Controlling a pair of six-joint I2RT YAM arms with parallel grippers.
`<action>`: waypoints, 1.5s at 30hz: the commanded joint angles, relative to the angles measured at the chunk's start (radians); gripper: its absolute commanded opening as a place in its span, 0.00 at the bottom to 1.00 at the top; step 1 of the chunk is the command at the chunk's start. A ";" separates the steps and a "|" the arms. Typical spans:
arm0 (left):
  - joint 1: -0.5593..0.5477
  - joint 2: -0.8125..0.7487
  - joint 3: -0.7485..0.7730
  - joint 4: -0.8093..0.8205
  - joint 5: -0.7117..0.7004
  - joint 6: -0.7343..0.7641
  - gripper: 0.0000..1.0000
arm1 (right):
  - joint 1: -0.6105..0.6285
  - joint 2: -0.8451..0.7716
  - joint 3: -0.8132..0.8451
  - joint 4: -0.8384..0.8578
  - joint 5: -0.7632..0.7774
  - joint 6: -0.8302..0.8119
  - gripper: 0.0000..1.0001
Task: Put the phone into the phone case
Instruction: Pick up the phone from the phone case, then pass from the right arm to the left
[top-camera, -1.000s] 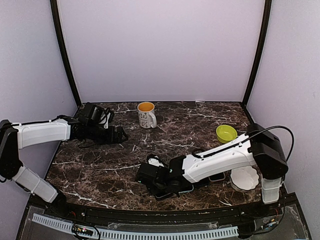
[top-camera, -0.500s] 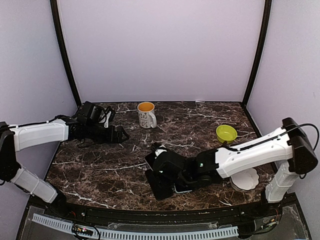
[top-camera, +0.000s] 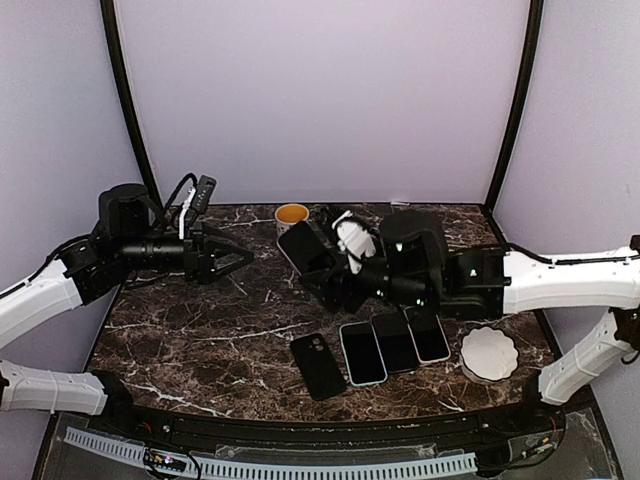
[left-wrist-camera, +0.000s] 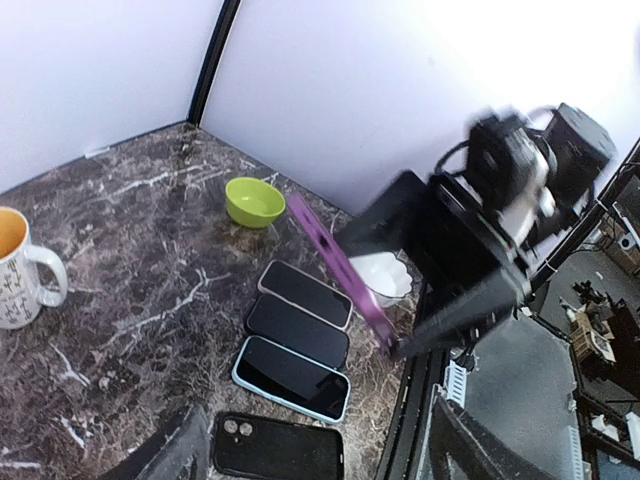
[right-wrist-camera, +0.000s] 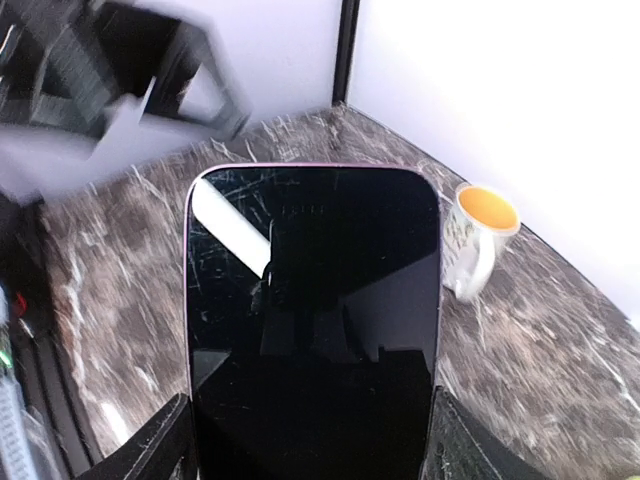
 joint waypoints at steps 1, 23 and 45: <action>-0.004 -0.045 -0.007 0.017 -0.029 0.107 0.78 | -0.200 -0.058 0.123 0.134 -0.616 0.202 0.00; -0.010 0.111 0.409 -0.290 0.136 -0.025 0.92 | -0.203 -0.069 0.336 -0.300 -0.235 -0.372 0.00; -0.112 0.296 0.449 -0.111 0.145 -0.178 0.43 | -0.052 0.031 0.361 -0.151 -0.018 -0.707 0.00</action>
